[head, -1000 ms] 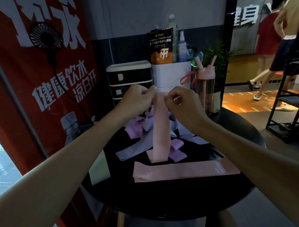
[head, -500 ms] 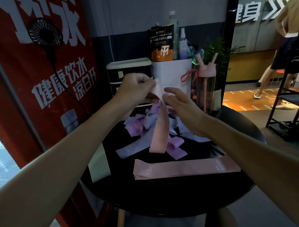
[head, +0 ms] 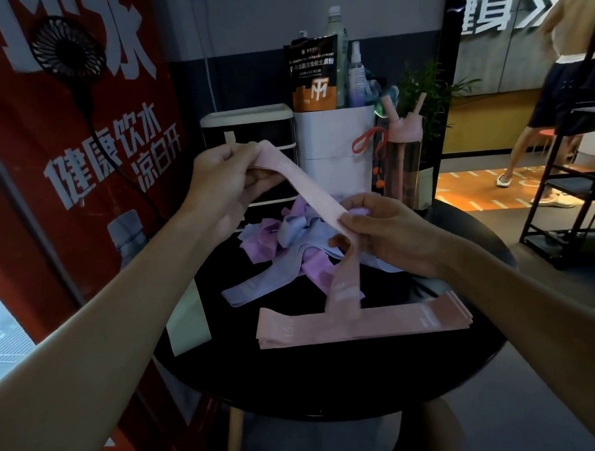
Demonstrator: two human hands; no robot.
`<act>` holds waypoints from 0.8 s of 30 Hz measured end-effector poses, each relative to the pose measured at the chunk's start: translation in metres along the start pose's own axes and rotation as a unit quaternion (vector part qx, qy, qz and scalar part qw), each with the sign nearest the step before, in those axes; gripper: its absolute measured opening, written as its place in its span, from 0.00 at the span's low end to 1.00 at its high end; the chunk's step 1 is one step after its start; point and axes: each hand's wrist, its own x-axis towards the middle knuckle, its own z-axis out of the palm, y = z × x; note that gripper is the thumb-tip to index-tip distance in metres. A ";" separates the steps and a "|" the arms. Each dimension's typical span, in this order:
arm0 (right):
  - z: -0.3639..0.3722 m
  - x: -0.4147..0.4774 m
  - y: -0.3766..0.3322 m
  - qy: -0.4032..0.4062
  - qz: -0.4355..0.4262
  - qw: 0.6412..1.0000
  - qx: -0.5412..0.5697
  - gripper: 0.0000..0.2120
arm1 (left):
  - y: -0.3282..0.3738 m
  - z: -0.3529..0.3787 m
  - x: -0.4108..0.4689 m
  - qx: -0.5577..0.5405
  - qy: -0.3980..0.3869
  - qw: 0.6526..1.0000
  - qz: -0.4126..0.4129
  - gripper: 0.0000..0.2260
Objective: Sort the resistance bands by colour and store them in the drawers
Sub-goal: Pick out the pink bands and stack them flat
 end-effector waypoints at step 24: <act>-0.081 -0.092 0.085 0.400 -0.059 0.858 -0.317 0.09 | -0.144 -0.060 -0.098 0.297 0.148 0.942 0.055 0.07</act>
